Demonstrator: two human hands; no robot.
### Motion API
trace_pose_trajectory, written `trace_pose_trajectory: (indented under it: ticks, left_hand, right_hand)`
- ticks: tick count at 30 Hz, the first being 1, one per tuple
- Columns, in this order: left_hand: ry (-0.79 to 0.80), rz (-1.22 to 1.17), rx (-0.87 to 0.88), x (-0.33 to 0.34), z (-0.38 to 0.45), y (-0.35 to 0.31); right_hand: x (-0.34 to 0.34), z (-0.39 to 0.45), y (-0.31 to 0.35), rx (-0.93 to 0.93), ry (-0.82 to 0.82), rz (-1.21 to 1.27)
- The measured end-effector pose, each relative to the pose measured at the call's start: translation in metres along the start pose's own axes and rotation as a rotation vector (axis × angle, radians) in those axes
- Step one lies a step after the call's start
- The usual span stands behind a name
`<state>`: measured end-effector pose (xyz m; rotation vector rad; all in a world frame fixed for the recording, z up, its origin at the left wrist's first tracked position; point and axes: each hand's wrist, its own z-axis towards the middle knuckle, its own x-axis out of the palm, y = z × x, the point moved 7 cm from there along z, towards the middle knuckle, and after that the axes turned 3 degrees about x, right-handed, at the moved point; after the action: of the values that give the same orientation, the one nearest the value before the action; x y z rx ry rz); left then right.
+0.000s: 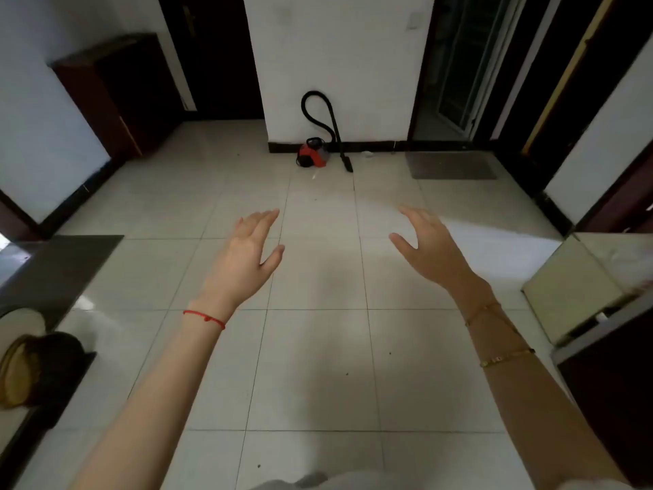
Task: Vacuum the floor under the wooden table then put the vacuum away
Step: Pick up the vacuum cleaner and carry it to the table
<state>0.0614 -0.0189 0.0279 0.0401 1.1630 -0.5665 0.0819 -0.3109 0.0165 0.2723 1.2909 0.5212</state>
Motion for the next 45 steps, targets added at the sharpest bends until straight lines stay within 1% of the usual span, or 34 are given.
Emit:
trace_pose_trajectory:
  ticks: [3, 10, 16, 22, 29, 38, 45]
  left_hand:
    - [-0.024, -0.001, -0.004, 0.006, 0.006, 0.003]
    - [-0.031, 0.025, -0.064, 0.038, 0.036, 0.028]
    - [0.006, 0.031, -0.100, 0.086, 0.092, 0.074]
    - [0.059, 0.023, -0.107, 0.121, 0.197, 0.134]
    - [0.069, 0.001, -0.076, 0.147, 0.333, 0.188]
    - [0.118, -0.023, -0.166, 0.202, 0.467, 0.248]
    - [0.139, -0.024, -0.208, 0.264, 0.610, 0.306]
  right_hand:
    - [0.003, 0.010, -0.008, -0.035, -0.037, -0.010]
    - [0.030, 0.053, -0.037, -0.012, 0.032, 0.032]
    - [0.074, 0.129, -0.064, 0.012, 0.091, 0.054]
    - [0.104, 0.246, -0.079, 0.043, 0.091, 0.059]
    - [0.119, 0.378, -0.103, 0.080, 0.054, 0.032]
    - [0.162, 0.522, -0.152, 0.126, 0.095, 0.047]
    - [0.191, 0.674, -0.205, 0.097, 0.133, 0.040]
